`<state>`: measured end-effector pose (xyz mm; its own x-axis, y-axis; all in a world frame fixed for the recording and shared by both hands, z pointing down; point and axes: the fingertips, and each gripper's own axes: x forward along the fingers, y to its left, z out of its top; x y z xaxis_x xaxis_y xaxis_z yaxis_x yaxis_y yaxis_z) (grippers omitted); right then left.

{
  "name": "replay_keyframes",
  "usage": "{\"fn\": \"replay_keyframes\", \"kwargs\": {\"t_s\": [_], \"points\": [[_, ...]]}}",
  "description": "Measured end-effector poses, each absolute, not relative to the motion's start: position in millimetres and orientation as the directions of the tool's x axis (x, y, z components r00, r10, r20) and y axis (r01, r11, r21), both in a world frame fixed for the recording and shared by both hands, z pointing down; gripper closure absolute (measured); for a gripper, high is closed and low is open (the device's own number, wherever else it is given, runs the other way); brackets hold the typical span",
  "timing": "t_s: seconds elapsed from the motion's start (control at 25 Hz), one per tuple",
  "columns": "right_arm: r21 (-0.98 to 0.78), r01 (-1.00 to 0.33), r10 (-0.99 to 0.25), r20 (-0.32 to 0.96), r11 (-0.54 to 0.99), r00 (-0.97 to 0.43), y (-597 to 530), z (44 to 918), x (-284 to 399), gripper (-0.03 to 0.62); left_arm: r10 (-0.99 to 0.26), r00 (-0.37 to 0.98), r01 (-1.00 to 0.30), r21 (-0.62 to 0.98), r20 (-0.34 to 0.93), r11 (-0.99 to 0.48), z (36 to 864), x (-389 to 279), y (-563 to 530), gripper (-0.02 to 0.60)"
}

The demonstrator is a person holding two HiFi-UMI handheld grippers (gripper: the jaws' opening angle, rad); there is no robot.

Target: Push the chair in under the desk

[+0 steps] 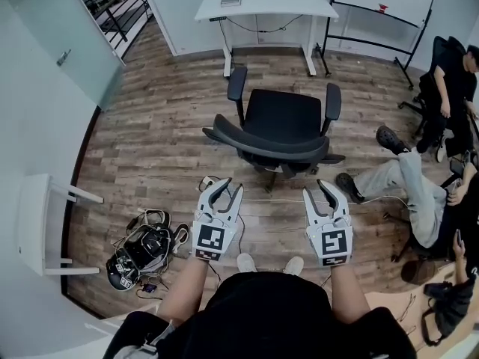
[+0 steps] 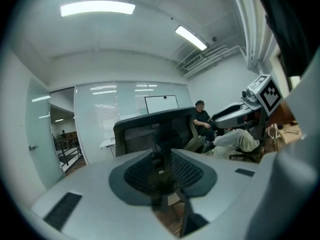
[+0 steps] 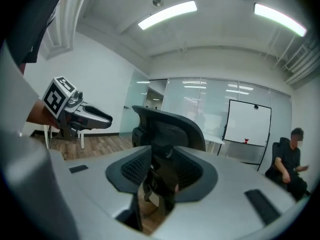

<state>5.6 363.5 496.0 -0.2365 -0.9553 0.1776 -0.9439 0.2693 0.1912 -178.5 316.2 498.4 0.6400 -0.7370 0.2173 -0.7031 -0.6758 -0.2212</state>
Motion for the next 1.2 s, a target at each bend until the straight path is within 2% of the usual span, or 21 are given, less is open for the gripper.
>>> {"fn": "replay_keyframes", "kwargs": {"t_s": [0.2, 0.32, 0.48, 0.68, 1.0, 1.08, 1.2], "points": [[0.294, -0.902, -0.935, 0.258, 0.316, -0.244, 356, 518, 3, 0.318, -0.726, 0.614, -0.623, -0.375, 0.31, -0.686, 520, -187, 299, 0.289], [0.37, -0.862, -0.918, 0.326, 0.346, -0.228, 351, 537, 1, 0.257, -0.721, 0.59, -0.557, -0.464, 0.363, -0.689, 531, -197, 284, 0.219], [0.442, -0.827, -0.907, 0.381, 0.347, -0.177, 345, 553, 7, 0.199, -0.711, 0.562, -0.442, -0.572, 0.423, -0.69, 540, -205, 269, 0.182], [0.553, -0.775, -0.923, 0.373, 0.306, -0.098, 330, 545, 17, 0.153, -0.708, 0.577, -0.299, -0.702, 0.407, -0.647, 527, -196, 250, 0.147], [0.788, -0.534, -0.939, 0.342, 0.307, -0.035, 299, 501, -4, 0.121, -0.708, 0.559, -0.02, -0.847, 0.43, -0.531, 504, -178, 218, 0.135], [0.822, -0.467, -0.935, 0.354, 0.326, -0.029, 291, 496, -12, 0.115, -0.714, 0.542, 0.012, -0.853, 0.443, -0.521, 506, -185, 216, 0.135], [0.852, -0.387, -0.927, 0.376, 0.353, -0.018, 282, 490, -23, 0.112, -0.728, 0.552, -0.02, -0.866, 0.407, -0.499, 494, -193, 218, 0.135]]}}
